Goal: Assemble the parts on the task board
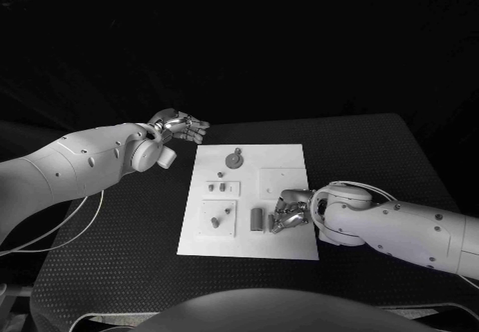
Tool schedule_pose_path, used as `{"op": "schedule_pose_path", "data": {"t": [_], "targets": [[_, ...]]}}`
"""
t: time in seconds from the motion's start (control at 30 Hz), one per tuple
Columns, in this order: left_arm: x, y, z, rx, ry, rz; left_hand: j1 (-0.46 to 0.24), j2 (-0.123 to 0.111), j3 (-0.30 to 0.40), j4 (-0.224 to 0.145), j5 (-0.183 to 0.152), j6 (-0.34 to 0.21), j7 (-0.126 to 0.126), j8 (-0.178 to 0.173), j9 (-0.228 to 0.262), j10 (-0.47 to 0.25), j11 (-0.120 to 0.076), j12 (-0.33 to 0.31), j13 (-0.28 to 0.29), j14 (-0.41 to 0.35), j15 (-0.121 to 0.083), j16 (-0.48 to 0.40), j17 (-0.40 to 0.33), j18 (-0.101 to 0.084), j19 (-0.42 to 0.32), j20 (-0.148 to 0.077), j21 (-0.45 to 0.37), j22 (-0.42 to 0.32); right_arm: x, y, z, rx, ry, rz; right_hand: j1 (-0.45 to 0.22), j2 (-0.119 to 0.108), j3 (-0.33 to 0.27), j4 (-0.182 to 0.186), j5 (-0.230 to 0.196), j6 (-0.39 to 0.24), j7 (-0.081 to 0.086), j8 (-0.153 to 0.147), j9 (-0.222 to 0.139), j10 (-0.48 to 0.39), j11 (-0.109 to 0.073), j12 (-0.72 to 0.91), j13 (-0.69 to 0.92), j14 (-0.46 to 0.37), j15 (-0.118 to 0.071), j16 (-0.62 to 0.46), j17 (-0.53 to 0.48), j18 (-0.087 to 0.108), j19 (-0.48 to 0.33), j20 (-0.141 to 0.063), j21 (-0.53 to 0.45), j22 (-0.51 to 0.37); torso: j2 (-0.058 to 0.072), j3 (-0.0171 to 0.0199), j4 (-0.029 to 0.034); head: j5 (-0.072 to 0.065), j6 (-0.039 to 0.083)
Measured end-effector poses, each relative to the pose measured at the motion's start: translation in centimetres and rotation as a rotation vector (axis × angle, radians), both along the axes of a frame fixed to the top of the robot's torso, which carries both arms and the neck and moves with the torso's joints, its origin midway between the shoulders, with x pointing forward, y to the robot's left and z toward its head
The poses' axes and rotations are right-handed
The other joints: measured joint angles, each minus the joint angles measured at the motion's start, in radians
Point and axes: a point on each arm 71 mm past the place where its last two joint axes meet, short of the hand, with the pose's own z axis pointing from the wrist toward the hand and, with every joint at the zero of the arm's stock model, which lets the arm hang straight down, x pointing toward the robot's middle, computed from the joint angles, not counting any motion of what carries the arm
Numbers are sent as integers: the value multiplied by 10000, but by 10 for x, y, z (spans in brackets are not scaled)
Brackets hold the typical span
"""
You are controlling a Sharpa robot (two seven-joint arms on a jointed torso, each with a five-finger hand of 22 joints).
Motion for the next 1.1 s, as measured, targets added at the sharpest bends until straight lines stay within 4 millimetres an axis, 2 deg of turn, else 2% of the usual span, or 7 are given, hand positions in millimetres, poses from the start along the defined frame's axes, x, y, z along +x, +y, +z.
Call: {"op": "schedule_pose_path", "data": {"t": [0.17, 0.3, 0.47, 0.53, 0.93, 1.1], "targets": [[0, 0, 0, 2, 1, 0, 0, 0, 0, 0, 0, 1, 1, 0, 0, 0, 0, 0, 1, 0, 0, 0, 2, -4, 0, 0, 0, -1, 1, 0, -1, -107, 45, 38, 1, 23, -2, -2, -2, 0, 0, 45, 36, 1, 0, 0, 19, 0, 1, 0, -6, 5, 0, 0, 41, 0, -3, 1, -2, -4, 0], [0, 0, 0, 3, 3, -3, 0, 0, 0, 0, 0, 3, 3, 0, 0, 0, 0, 0, 0, 0, 0, 0, 10, -8, 0, 0, 0, -1, 0, -2, -5, -321, 210, 86, 177, 199, 0, -179, -9, 0, 0, 48, 87, 0, 0, 0, 44, 0, 1, 0, -25, 8, 0, 0, 41, 0, -6, 1, -2, -5, 0], [0, 0, 0, 4, 9, -9, 0, 0, 0, 0, 0, 3, 4, 0, 0, 0, 0, 0, 0, 0, 0, 0, 9, -10, 0, 0, 0, -2, 0, -3, -7, -516, 345, 134, 226, 250, 12, -328, -39, 0, 0, 48, 122, 0, 0, -1, 50, 0, 1, 39, -42, 8, 0, 1, 41, 0, -8, 1, -8, -13, 0], [0, 0, 0, 4, 11, -11, 0, 0, 0, 0, 0, 4, 4, 0, 0, 0, 0, 0, 0, 0, 0, 0, 15, -13, 0, 0, 0, 7, 1, -5, -8, -630, 365, 105, 237, 371, 13, -404, -38, -1, -1, 27, 128, 0, 1, -1, 61, 0, 2, 45, -42, 8, -1, 1, 41, 0, -10, 1, -8, -13, 0], [0, 0, 0, 11, 13, -17, 0, 0, 0, 0, 0, 4, 4, 0, 0, 0, 0, 0, 1, 0, 0, 0, 23, -59, 0, 0, 0, 7, 2, -8, -7, -702, 424, -34, 234, 369, 2, -474, -38, -1, -1, 26, 147, -1, 2, -1, 59, -1, 3, 45, -72, 10, -1, 1, 41, 0, -11, 0, -5, -10, 0], [0, 0, 0, 17, 13, -16, 0, 0, 0, 0, 0, 4, 4, 0, 0, 0, 0, 0, 1, 0, 0, 0, 26, -60, 0, 0, 0, 6, -1, -12, -7, -555, 640, -147, 46, 181, -4, -467, -38, -2, -1, 26, 189, -1, 2, -1, 59, -1, 4, 45, -98, 10, -1, 1, 41, 0, -11, -6, -1, -3, 0]]}}
